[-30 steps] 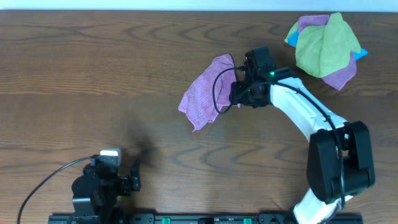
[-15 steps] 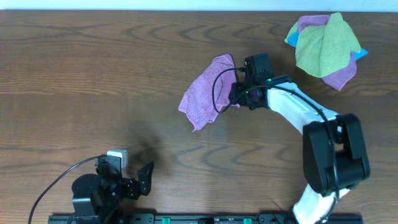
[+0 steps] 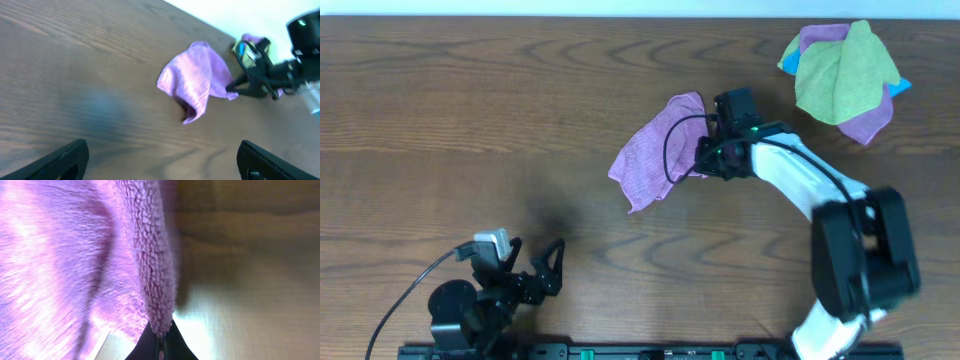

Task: Fold the cloth
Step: 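Reach the left gripper toward the hanging purple cloth's left edge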

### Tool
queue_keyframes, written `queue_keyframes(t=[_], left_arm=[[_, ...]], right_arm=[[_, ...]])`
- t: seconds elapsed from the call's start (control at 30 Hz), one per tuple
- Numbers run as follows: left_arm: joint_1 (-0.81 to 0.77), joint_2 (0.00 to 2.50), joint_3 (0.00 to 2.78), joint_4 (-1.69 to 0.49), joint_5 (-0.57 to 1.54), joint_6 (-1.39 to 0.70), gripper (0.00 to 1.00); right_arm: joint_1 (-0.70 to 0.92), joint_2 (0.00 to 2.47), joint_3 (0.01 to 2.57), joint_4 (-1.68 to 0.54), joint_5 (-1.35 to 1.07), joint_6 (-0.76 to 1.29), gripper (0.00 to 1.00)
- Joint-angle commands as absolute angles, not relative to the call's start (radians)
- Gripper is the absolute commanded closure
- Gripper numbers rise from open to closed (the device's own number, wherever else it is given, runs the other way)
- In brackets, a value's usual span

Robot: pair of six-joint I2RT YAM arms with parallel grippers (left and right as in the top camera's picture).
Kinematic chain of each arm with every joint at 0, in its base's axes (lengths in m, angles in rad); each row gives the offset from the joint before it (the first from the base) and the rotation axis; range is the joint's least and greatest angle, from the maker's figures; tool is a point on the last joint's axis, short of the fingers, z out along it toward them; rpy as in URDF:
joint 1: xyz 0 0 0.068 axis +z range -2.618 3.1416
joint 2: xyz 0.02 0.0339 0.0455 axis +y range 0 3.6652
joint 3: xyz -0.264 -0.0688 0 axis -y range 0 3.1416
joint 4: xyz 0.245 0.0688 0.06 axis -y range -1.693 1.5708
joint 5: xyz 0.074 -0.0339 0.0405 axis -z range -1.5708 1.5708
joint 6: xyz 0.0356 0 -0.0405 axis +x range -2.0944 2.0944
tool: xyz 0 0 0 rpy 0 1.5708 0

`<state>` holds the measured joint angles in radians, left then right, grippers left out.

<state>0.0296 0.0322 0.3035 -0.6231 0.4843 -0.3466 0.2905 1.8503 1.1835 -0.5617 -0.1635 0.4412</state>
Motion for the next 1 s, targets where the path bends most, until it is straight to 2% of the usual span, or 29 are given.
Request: queue_keyframes(t=[0.0, 0.37, 0.53, 0.67, 0.97], left_arm=[[0.025, 0.096, 0.351, -0.593, 0.501, -0.509, 0.04], [0.025, 0.399, 0.418, -0.529, 0.683, -0.543, 0.05], [0.025, 0.478, 0.418, -0.479, 0.681, -0.854, 0.05], [0.025, 0.534, 0.417, -0.451, 0.721, -0.864, 0.05], [0.003, 0.783, 0.395, -0.225, 0.822, -0.858, 0.05]], right_arm=[[0.312, 1.705, 1.185, -0.607, -0.163, 0.448, 0.99], [0.419, 1.461, 1.185, -0.844, -0.038, 0.456, 0.98], [0.425, 1.448, 1.185, -0.881, -0.028, 0.46, 0.99], [0.425, 1.448, 1.185, -0.897, -0.026, 0.46, 0.98], [0.426, 1.448, 1.185, -0.895, -0.027, 0.46, 0.99]])
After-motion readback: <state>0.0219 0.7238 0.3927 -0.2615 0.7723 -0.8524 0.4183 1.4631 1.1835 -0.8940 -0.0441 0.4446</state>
